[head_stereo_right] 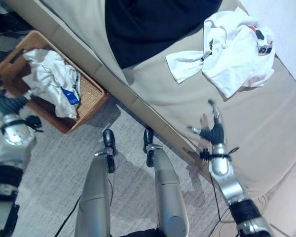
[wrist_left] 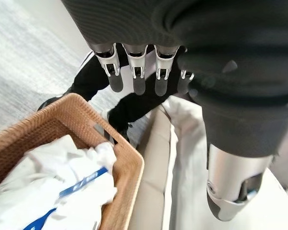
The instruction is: Pick up clothes into the bucket
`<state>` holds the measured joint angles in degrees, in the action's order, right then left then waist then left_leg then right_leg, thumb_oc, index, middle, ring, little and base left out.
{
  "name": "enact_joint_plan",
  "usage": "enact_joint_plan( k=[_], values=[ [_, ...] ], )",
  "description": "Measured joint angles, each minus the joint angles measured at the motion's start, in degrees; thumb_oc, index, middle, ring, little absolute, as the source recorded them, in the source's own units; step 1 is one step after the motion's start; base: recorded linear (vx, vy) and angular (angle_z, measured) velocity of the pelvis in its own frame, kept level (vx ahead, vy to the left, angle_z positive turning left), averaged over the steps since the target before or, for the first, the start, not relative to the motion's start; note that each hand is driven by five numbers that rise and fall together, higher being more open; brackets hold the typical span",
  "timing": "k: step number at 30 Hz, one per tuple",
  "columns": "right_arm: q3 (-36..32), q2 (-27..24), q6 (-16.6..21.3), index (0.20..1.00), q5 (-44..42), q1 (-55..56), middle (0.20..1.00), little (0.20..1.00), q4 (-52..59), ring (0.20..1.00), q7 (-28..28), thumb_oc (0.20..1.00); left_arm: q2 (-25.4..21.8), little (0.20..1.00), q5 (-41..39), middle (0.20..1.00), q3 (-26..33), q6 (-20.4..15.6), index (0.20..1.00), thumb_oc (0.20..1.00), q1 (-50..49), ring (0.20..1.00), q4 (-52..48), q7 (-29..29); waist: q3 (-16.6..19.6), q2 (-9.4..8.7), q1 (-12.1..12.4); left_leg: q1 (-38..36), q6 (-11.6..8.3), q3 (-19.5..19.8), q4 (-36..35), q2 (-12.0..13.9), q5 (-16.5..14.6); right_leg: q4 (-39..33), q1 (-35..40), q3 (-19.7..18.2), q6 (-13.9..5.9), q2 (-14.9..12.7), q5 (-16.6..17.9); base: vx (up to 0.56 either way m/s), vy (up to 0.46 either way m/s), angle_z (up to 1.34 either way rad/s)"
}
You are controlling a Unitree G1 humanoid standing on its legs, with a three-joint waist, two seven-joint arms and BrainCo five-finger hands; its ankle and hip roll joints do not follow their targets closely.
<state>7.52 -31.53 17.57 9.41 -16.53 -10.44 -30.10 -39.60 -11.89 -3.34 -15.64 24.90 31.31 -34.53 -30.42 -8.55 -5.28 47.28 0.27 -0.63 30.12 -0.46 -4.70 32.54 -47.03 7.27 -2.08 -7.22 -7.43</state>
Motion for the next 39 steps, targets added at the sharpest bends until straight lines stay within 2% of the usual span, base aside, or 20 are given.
enact_joint_plan(
  k=[3, 4, 6, 8, 9, 10, 11, 12, 13, 15, 17, 20, 22, 25, 26, 27, 30, 31, 35, 39],
  values=[
    [-0.4, -1.6, -1.5, 1.000, 5.9, -4.7, 1.000, 1.000, -0.5, 1.000, -2.1, 1.000, 6.1, 1.000, 3.4, 1.000, -1.4, -1.3, 1.000, 1.000, -4.0, 1.000, -1.7, 1.5, -0.2, 1.12, 1.5, -5.9, -0.76, 0.6, -6.3, -1.1, 2.7, -2.2, 4.3, 0.7, 0.06, -0.8, 0.0, 0.03, -0.077, 0.24],
    [-0.2, -2.2, -1.7, 1.000, 8.0, -6.8, 1.000, 1.000, -1.2, 1.000, -3.1, 1.000, 7.1, 1.000, 5.3, 1.000, -4.0, -1.8, 1.000, 1.000, -6.3, 1.000, -1.5, 2.6, -0.2, 1.80, 2.4, -8.8, -0.92, 0.9, -8.5, -1.3, 3.5, -3.2, 6.7, 1.3, 0.04, -1.1, 0.0, 0.03, -0.096, 0.25],
    [-0.2, -3.7, -1.9, 1.000, 9.9, -9.5, 1.000, 1.000, -1.2, 1.000, -3.7, 1.000, 10.2, 1.000, 6.1, 1.000, -4.6, -3.0, 1.000, 1.000, -9.6, 1.000, -0.8, 3.9, -0.2, 3.37, 4.7, -12.0, -0.93, 1.5, -11.3, -1.5, 4.3, -4.2, 9.7, 1.9, 0.17, -1.1, -0.3, 0.03, -0.107, 0.18],
    [-0.1, -3.9, -2.2, 1.000, 10.5, -11.7, 1.000, 1.000, -1.9, 1.000, -4.1, 1.000, 12.6, 1.000, 6.0, 1.000, -4.6, -3.5, 1.000, 1.000, -10.6, 1.000, 0.8, 4.7, -0.1, 4.59, 5.0, -13.9, -1.22, 2.4, -13.4, -1.8, 5.5, -4.9, 11.3, 2.7, 0.20, -1.4, -0.3, 0.02, -0.130, 0.24],
    [0.7, -4.0, -2.8, 1.000, 10.8, -14.1, 1.000, 1.000, -4.7, 1.000, -4.1, 1.000, 14.4, 1.000, 6.1, 1.000, -5.1, -4.0, 1.000, 1.000, -11.2, 1.000, 3.0, 5.8, -0.2, 5.66, 6.1, -16.6, -1.92, 2.9, -16.1, -1.9, 6.8, -5.4, 13.2, 3.4, 0.22, -1.7, -0.3, 0.02, -0.119, 0.27],
    [1.5, -4.4, -3.3, 1.000, 10.9, -14.7, 1.000, 1.000, -6.9, 1.000, -4.1, 1.000, 15.2, 1.000, 6.0, 1.000, -5.9, -3.9, 1.000, 1.000, -11.3, 1.000, 4.4, 6.1, -0.1, 6.02, 5.9, -18.1, -2.04, 3.2, -17.7, -2.0, 7.7, -6.0, 14.4, 3.7, 0.24, -1.7, -0.3, 0.02, -0.104, 0.37],
    [2.1, -5.1, -3.5, 1.000, 10.9, -16.3, 1.000, 1.000, -9.0, 1.000, -4.0, 1.000, 15.5, 1.000, 6.2, 1.000, -7.0, -4.2, 1.000, 1.000, -12.7, 1.000, 4.7, 6.6, -0.1, 7.44, 6.6, -19.8, -1.68, 4.4, -19.8, -2.1, 8.6, -6.7, 16.0, 5.0, 0.35, -1.9, -0.4, 0.01, -0.133, 0.32],
    [2.1, -5.2, -3.6, 1.000, 10.9, -16.2, 1.000, 1.000, -9.8, 1.000, -4.1, 1.000, 15.6, 1.000, 6.2, 1.000, -6.9, -4.2, 1.000, 1.000, -13.2, 1.000, 4.9, 6.8, 0.0, 7.68, 6.6, -20.4, -1.82, 4.6, -20.6, -2.1, 9.0, -6.7, 16.3, 5.1, 0.39, -1.9, -0.4, 0.02, -0.148, 0.34],
    [2.6, -5.7, -3.8, 1.000, 10.8, -18.8, 1.000, 1.000, -14.4, 1.000, -4.2, 1.000, 15.9, 1.000, 6.1, 1.000, -7.0, -4.4, 1.000, 1.000, -13.6, 1.000, 7.0, 7.7, 0.0, 8.61, 7.9, -21.6, -2.61, 5.4, -22.5, -2.1, 10.4, -6.8, 17.1, 5.8, 0.56, -2.0, -0.5, 0.01, -0.102, 0.20],
    [2.6, -6.6, -5.3, 1.000, 10.4, -22.2, 1.000, 1.000, -23.0, 1.000, -4.3, 1.000, 16.6, 1.000, 6.1, 1.000, -8.1, -4.4, 1.000, 1.000, -14.3, 1.000, 8.8, 8.5, 0.1, 10.01, 8.1, -23.6, -2.79, 6.2, -25.4, -2.1, 12.0, -6.8, 18.1, 6.6, 0.58, -2.2, -0.7, 0.02, -0.063, 0.27],
    [3.0, -9.5, -6.8, 1.000, 8.6, -26.6, 1.000, 1.000, -31.8, 1.000, -4.6, 1.000, 17.2, 1.000, 6.1, 1.000, -9.9, -4.7, 1.000, 1.000, -16.0, 1.000, 9.2, 9.8, 0.4, 12.16, 8.6, -24.3, -2.67, 7.1, -27.6, -2.3, 13.1, -6.3, 18.0, 7.6, 0.68, -2.7, -1.2, 0.01, -0.052, 0.23],
    [4.6, -14.4, -9.0, 1.000, 5.6, -32.3, 1.000, 1.000, -41.1, 1.000, -5.0, 1.000, 18.7, 1.000, 6.0, 1.000, -11.8, -4.8, 1.000, 1.000, -17.7, 1.000, 10.0, 11.4, 1.4, 14.39, 9.3, -24.5, -2.18, 7.1, -29.9, -2.9, 13.7, -3.3, 15.7, 7.3, 1.27, -3.9, -2.6, 0.00, -0.032, 0.08],
    [7.3, -15.3, -9.1, 1.000, 5.0, -36.4, 1.000, 1.000, -46.8, 1.000, -5.4, 1.000, 18.9, 1.000, 4.8, 1.000, -13.0, -4.8, 1.000, 1.000, -19.0, 1.000, 9.7, 12.1, 1.7, 15.10, 9.2, -24.4, -1.95, 7.0, -30.5, -3.1, 14.0, -1.8, 14.4, 7.0, 1.63, -4.2, -3.2, -0.02, -0.048, 0.03],
    [10.3, -18.2, -10.5, 1.000, 2.2, -43.2, 1.000, 1.000, -56.8, 1.000, -5.1, 1.000, 20.1, 1.000, 3.7, 1.000, -16.8, -4.9, 1.000, 1.000, -19.6, 1.000, 8.6, 13.5, 3.3, 17.61, 9.3, -21.1, -1.49, 6.8, -30.6, -3.2, 14.8, 0.9, 9.7, 6.7, 2.01, -4.8, -3.8, -0.01, -0.018, 0.04],
    [11.8, -19.0, -10.7, 1.000, 2.1, -45.5, 1.000, 1.000, -60.2, 1.000, -5.0, 1.000, 20.4, 1.000, 3.7, 1.000, -18.1, -4.9, 1.000, 1.000, -19.5, 1.000, 8.3, 13.8, 3.3, 18.03, 9.2, -20.2, -2.13, 6.6, -30.6, -3.5, 15.4, 2.1, 8.1, 6.2, 2.33, -5.1, -4.1, -0.01, -0.014, -0.07],
    [12.6, -18.8, -12.2, 1.000, 1.3, -46.2, 1.000, 1.000, -61.4, 1.000, -5.0, 1.000, 21.3, 1.000, 3.6, 1.000, -18.3, -4.8, 1.000, 1.000, -19.5, 1.000, 8.3, 14.3, 3.1, 18.46, 9.2, -19.3, -2.15, 6.7, -30.6, -3.4, 15.7, 2.5, 7.0, 6.2, 2.53, -5.1, -4.2, -0.01, -0.014, -0.08],
    [13.0, -19.0, -12.9, 1.000, 0.8, -45.1, 1.000, 1.000, -64.7, 1.000, -4.9, 1.000, 21.4, 1.000, 3.6, 1.000, -20.1, -4.8, 1.000, 1.000, -19.0, 1.000, 7.2, 14.6, 2.9, 19.12, 8.7, -19.1, -2.25, 6.5, -30.6, -3.3, 16.2, 3.4, 6.2, 5.8, 2.72, -5.0, -4.3, -0.01, 0.004, -0.07],
    [13.6, -18.5, -14.4, 1.000, 0.1, -45.2, 1.000, 1.000, -63.9, 1.000, -5.0, 1.000, 21.5, 1.000, 3.6, 1.000, -20.2, -4.9, 1.000, 1.000, -19.2, 1.000, 6.7, 14.7, 2.9, 19.29, 7.8, -18.8, -2.26, 6.0, -30.5, -3.2, 16.2, 3.5, 5.6, 5.5, 2.80, -4.8, -4.4, 0.00, -0.020, -0.14],
    [14.6, -21.1, -14.4, 1.000, -0.5, -45.9, 1.000, 1.000, -65.2, 1.000, -4.5, 1.000, 21.5, 1.000, 2.0, 1.000, -20.2, -4.9, 1.000, 1.000, -17.7, 1.000, 3.3, 14.7, 2.4, 20.65, 7.6, -16.3, -2.89, 5.0, -30.6, -3.4, 16.7, 5.0, 1.7, 4.1, 2.92, -4.8, -4.5, -0.01, -0.014, -0.10],
    [16.2, -21.0, -14.6, 1.000, -2.2, -50.0, 1.000, 1.000, -65.3, 1.000, -3.7, 1.000, 21.5, 1.000, 0.8, 1.000, -20.2, -4.9, 1.000, 1.000, -17.5, 1.000, 3.2, 14.7, 2.5, 20.86, 7.7, -12.1, -2.79, 3.5, -30.4, -3.6, 16.7, 6.5, -4.0, 2.2, 3.06, -4.7, -4.4, -0.02, -0.012, -0.12]
  ],
)
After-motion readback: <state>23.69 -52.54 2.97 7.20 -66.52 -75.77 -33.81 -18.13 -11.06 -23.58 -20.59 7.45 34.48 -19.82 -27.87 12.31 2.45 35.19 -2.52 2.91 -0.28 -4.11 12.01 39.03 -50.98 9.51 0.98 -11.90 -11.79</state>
